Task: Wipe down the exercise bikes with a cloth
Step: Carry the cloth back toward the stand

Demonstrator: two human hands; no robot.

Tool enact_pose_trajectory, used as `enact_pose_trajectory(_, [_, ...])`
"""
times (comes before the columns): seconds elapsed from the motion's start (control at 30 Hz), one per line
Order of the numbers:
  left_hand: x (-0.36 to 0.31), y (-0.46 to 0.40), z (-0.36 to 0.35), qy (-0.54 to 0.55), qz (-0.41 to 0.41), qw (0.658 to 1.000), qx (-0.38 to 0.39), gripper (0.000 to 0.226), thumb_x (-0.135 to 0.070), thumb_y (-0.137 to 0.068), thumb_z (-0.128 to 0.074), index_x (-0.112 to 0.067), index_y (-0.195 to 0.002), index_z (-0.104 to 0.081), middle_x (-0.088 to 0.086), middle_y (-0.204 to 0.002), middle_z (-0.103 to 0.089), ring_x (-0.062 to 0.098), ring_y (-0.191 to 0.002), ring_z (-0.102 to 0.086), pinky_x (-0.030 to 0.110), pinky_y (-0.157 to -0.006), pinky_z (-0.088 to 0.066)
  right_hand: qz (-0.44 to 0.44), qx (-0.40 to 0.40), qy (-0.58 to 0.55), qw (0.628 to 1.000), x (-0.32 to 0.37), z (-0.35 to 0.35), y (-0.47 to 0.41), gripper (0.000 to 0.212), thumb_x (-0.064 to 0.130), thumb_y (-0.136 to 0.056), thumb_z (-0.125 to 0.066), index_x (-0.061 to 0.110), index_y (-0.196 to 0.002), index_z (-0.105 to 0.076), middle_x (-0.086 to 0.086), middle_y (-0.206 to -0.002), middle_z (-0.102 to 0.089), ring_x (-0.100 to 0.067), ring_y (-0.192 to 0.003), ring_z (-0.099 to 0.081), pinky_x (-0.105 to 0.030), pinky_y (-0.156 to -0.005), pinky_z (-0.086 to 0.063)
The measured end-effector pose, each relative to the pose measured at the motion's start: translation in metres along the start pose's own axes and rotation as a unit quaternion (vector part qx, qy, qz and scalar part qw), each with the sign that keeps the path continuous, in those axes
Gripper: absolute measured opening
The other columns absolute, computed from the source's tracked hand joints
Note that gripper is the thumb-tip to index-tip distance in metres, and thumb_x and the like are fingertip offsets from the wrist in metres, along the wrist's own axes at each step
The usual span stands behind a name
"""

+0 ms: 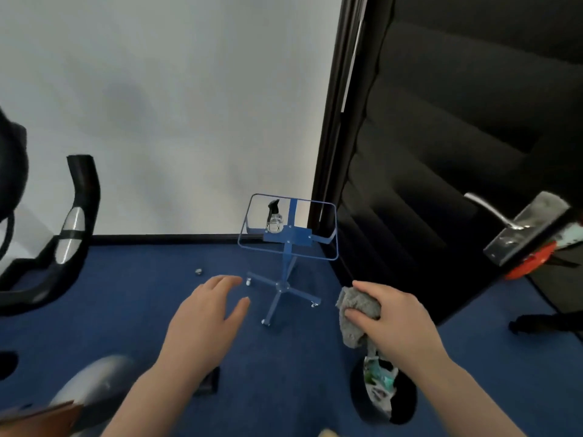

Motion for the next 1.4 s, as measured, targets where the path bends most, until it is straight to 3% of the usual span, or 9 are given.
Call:
enact_pose_trajectory(0.13, [-0.015, -0.065, -0.024, 0.006, -0.022, 1.000, 0.005, 0.035, -0.041, -0.091, -0.048, -0.032, -0.125, -0.051, -0.019, -0.133, -0.049, 0.008, -0.117, -0.049, 0.025, -0.085, -0.040, 0.013, 0.000, 0.014, 1.000, -0.002, -0.002, -0.068, 0.051, 0.045, -0.080, -0.066, 0.037, -0.128, -0.054, 0.018, -0.125, -0.060, -0.005, -0.111, -0.056, -0.022, -0.086, -0.045])
enact_pose_trajectory(0.53, [-0.027, -0.250, -0.074, 0.000, 0.023, 1.000, -0.019, 0.035, -0.039, -0.090, -0.050, -0.033, -0.124, -0.052, -0.017, -0.132, -0.051, 0.009, -0.120, -0.047, 0.026, -0.083, -0.041, 0.050, 0.032, 0.009, 0.998, -0.029, -0.006, -0.267, 0.051, 0.043, -0.081, -0.065, 0.034, -0.130, -0.052, 0.016, -0.126, -0.059, -0.007, -0.114, -0.055, -0.024, -0.092, -0.046])
enact_pose_trajectory(0.8, [0.023, -0.317, -0.124, -0.009, 0.086, 0.994, 0.070, 0.037, -0.037, -0.092, -0.047, -0.029, -0.129, -0.050, -0.013, -0.136, -0.049, 0.011, -0.122, -0.047, 0.028, -0.090, -0.042, 0.025, 0.108, 0.003, 0.994, -0.029, -0.077, -0.365, 0.052, 0.043, -0.080, -0.066, 0.029, -0.128, -0.054, 0.009, -0.124, -0.061, -0.012, -0.110, -0.057, -0.027, -0.088, -0.049])
enact_pose_trajectory(0.9, [0.034, -0.351, -0.146, -0.017, 0.076, 0.989, 0.130, 0.037, -0.036, -0.092, -0.047, -0.028, -0.129, -0.049, -0.011, -0.136, -0.049, 0.013, -0.118, -0.050, 0.028, -0.087, -0.043, -0.019, 0.142, 0.007, 0.990, -0.033, -0.111, -0.398, 0.042, 0.038, -0.081, -0.065, 0.025, -0.121, -0.058, 0.004, -0.116, -0.064, -0.015, -0.102, -0.060, -0.033, -0.084, -0.052])
enact_pose_trajectory(1.03, [0.055, -0.395, -0.174, -0.023, 0.068, 0.983, 0.167, 0.038, -0.033, -0.092, -0.046, -0.026, -0.129, -0.050, -0.009, -0.136, -0.050, 0.016, -0.121, -0.049, 0.030, -0.091, -0.042, -0.093, 0.184, 0.010, 0.979, -0.051, -0.158, -0.432, 0.048, 0.038, -0.082, -0.065, 0.026, -0.128, -0.055, 0.003, -0.122, -0.063, -0.019, -0.109, -0.059, -0.035, -0.087, -0.051])
enact_pose_trajectory(1.4, [0.111, -0.451, -0.260, 0.000, 0.097, 0.963, 0.252, 0.039, -0.032, -0.093, -0.042, -0.027, -0.132, -0.047, -0.012, -0.138, -0.047, 0.015, -0.123, -0.046, 0.031, -0.091, -0.043, -0.167, 0.179, -0.021, 0.969, -0.094, -0.270, -0.525, 0.053, 0.034, -0.086, -0.063, 0.022, -0.136, -0.048, 0.001, -0.135, -0.055, -0.020, -0.121, -0.051, -0.032, -0.093, -0.044])
Point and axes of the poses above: each hand's wrist, its own y-axis away from the middle knuckle, its own z-axis out of the back of the hand, x = y × z, the point moved 7 cm from there along -y, towards the middle knuckle
